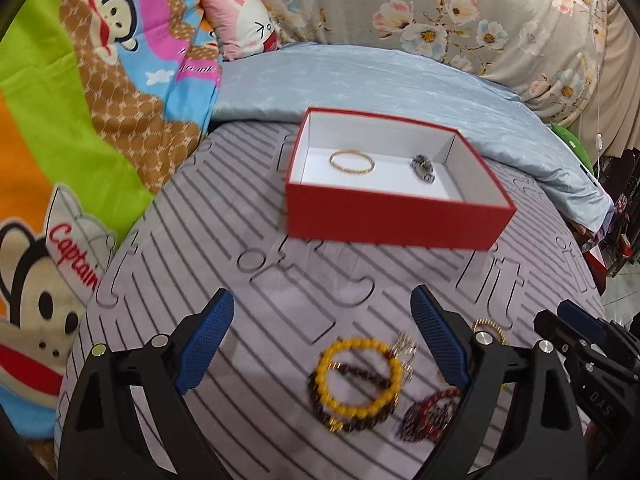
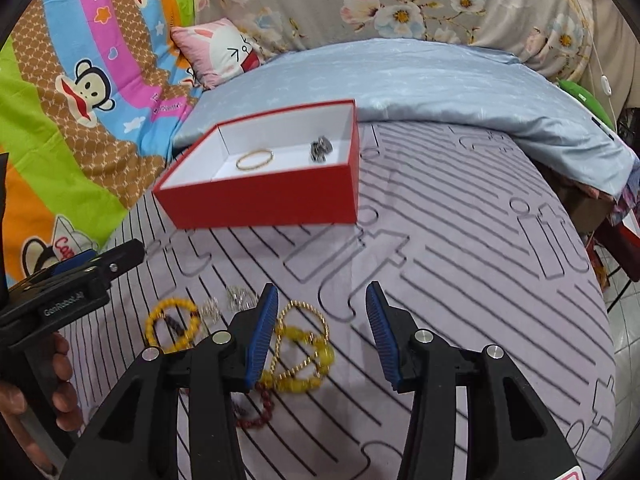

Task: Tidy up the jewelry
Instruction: 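Withdraw both tools from the red box back toward the jewelry, then grasp the yellow bead bracelet with the right tool while the left tool grasps the orange bead bracelet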

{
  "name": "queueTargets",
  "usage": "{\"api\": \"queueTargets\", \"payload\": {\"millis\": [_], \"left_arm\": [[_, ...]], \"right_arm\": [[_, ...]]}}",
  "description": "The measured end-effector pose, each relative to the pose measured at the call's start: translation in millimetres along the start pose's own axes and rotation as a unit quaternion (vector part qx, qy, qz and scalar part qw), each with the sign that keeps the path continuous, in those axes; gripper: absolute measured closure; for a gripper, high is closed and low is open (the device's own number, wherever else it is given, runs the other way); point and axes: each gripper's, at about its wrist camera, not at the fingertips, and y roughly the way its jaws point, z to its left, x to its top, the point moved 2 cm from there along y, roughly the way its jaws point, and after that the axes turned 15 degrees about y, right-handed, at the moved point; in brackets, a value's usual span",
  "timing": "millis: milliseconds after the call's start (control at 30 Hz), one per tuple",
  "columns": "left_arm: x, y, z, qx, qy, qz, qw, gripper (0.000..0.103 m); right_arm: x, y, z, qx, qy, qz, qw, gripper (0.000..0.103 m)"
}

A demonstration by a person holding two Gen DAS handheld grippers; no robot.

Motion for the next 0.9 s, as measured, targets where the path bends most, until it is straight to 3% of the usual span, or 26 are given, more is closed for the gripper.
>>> {"api": "queueTargets", "payload": {"millis": [233, 433, 900], "left_arm": [[-46, -4, 9, -0.007, -0.023, 0.019, 0.9995, 0.017], [-62, -1, 3, 0.002, -0.022, 0.024, 0.9995, 0.017], [-71, 5, -7, 0.004, -0.018, 0.019, 0.9997, 0.018]], "right_arm": [[-36, -2, -9, -0.006, -0.002, 0.023, 1.0, 0.058], [-54, 0, -13, -0.002, 0.003, 0.039, 0.999, 0.058], [-44, 11, -10, 0.007, 0.018, 0.038, 0.999, 0.062]]}}
